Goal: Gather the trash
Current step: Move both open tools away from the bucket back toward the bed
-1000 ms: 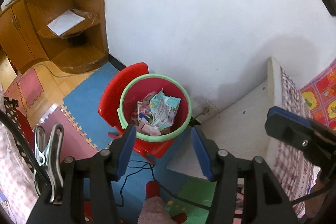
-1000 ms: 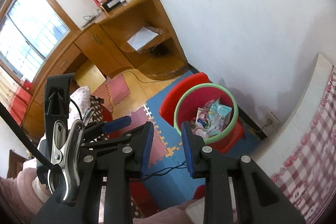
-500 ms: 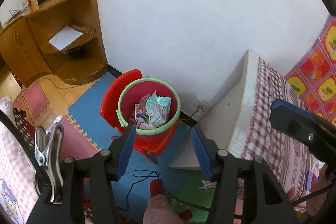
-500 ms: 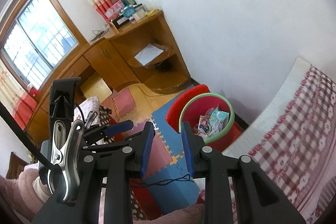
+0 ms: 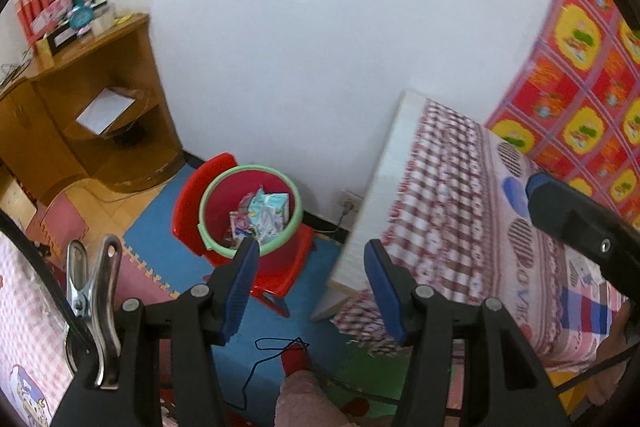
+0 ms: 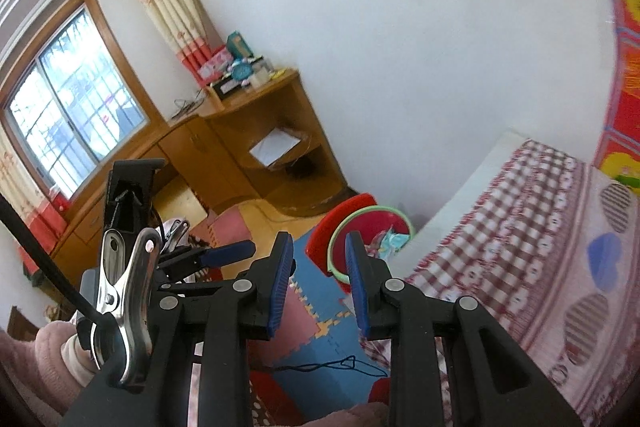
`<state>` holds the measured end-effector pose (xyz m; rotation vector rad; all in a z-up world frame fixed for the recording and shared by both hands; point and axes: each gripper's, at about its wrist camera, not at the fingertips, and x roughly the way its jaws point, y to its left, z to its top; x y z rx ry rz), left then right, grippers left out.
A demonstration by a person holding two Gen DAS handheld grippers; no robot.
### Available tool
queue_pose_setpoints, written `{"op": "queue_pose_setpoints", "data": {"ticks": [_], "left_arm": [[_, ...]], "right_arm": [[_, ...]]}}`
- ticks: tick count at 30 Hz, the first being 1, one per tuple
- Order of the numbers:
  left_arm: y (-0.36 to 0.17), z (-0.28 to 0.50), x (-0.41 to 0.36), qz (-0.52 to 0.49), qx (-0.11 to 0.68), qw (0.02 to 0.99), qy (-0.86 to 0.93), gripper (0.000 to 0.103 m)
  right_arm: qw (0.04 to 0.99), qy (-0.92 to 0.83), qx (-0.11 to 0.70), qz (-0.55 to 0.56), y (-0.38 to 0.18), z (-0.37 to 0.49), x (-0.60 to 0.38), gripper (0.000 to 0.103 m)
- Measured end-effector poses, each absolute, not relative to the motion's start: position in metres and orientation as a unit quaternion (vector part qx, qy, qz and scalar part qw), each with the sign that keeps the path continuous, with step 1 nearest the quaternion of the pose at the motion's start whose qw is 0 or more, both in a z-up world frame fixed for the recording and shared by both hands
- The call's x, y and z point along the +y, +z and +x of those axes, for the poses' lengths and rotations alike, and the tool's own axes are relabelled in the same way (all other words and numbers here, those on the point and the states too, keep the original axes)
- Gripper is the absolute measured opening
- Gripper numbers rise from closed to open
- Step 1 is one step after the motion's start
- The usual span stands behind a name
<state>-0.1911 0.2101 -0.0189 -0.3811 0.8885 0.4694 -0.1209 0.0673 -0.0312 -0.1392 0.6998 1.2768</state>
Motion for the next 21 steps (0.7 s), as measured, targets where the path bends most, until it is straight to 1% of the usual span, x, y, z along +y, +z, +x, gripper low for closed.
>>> {"op": "queue_pose_setpoints", "data": {"ticks": [12,21], "left_arm": [[0.008,-0.169,0.118,-0.144,0.42,0.882,0.158,0.058],[0.018,-0.143,0.047,-0.123,0.425,0.892,0.095,0.058]], "right_arm": [[0.793,0.536,0.288,-0.023,-0.008,-0.122,-0.047,0.029],[0.831,0.476,0.287,0.002,-0.004,-0.112,-0.129,0.029]]}}
